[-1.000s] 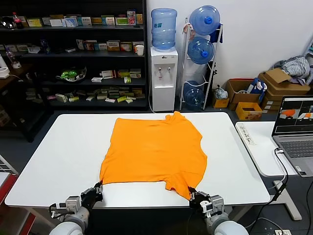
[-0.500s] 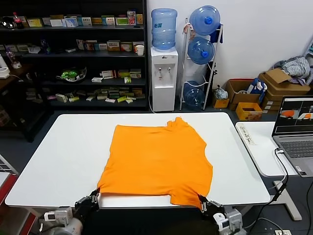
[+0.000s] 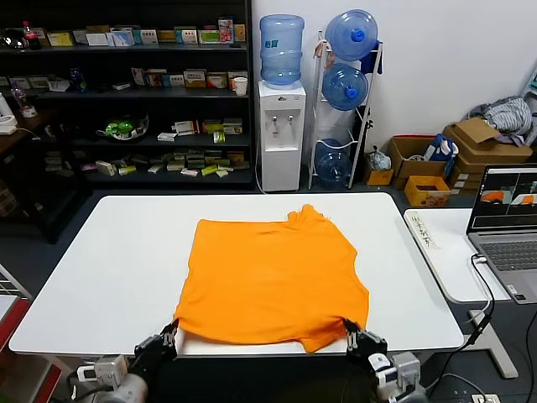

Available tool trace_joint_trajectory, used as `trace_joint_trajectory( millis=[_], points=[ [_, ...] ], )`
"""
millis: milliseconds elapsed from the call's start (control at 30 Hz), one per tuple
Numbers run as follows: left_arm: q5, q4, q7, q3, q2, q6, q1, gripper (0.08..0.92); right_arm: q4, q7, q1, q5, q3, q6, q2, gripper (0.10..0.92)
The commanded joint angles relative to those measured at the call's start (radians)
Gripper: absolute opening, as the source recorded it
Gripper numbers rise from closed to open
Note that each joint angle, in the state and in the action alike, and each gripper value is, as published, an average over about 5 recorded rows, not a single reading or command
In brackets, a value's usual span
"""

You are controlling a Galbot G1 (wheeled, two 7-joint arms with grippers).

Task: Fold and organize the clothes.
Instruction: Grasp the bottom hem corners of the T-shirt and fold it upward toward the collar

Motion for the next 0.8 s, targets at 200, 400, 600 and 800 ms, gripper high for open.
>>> trace_joint_trajectory(
  millis=[200,400,600,800],
  points=[
    [-0.017,0.240,0.044,0.079,0.013,-0.012,-0.352,0.094,-0.222,0.039,0.420,0.103,-0.115,-0.011,0.000,0.124],
    [-0.001,0.289,0.044,0.101,0.003,-0.014,-0.391,0.094,-0.254,0.037,0.474,0.115,-0.162,-0.023,-0.003,0.124],
    [0.007,0.321,0.049,0.127,-0.005,-0.021,-0.426,0.094,-0.270,0.027,0.479,0.110,-0.189,-0.026,0.009,0.125],
    [0.026,0.364,0.060,0.144,-0.015,-0.030,-0.465,0.198,-0.288,0.005,0.480,0.087,-0.196,-0.014,0.025,0.220]
  ],
)
